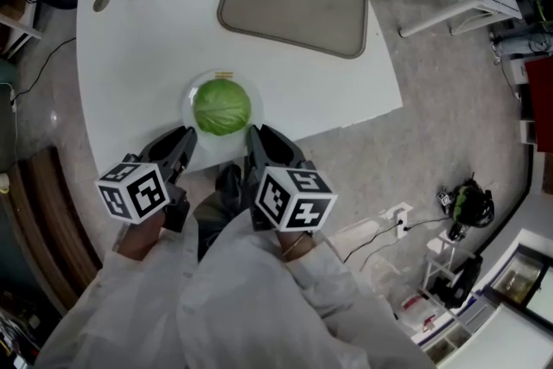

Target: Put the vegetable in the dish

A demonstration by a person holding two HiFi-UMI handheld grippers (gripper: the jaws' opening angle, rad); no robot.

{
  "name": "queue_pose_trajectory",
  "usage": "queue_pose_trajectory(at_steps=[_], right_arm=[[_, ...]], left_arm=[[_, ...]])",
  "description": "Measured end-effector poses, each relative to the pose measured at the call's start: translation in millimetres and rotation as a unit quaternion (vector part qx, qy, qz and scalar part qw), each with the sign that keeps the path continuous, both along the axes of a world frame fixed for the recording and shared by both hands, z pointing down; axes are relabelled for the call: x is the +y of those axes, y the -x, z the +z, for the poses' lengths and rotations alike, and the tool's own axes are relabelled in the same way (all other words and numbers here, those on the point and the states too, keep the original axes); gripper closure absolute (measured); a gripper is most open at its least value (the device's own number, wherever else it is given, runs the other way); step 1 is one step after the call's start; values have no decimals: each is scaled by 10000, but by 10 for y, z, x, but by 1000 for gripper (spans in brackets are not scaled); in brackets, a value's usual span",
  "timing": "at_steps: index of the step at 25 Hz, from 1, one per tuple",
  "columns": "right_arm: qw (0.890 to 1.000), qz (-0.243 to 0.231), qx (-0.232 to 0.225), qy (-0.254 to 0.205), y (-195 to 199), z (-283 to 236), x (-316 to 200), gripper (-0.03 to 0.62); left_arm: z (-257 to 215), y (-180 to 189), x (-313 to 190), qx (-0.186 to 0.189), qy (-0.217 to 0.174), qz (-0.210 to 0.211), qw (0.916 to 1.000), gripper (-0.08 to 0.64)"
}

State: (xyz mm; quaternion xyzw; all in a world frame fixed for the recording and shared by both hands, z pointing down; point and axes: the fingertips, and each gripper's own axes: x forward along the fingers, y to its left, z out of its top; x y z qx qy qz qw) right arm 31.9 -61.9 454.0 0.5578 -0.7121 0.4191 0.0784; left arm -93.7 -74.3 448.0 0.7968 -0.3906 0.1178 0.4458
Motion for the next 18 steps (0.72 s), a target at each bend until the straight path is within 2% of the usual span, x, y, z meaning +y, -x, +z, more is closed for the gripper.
queue_pose_trajectory(at_steps=[18], right_arm=[[9997, -115, 106, -170, -842, -115, -1096, 522]], left_arm=[[-116, -846, -1056, -146, -167, 86, 9997, 503]])
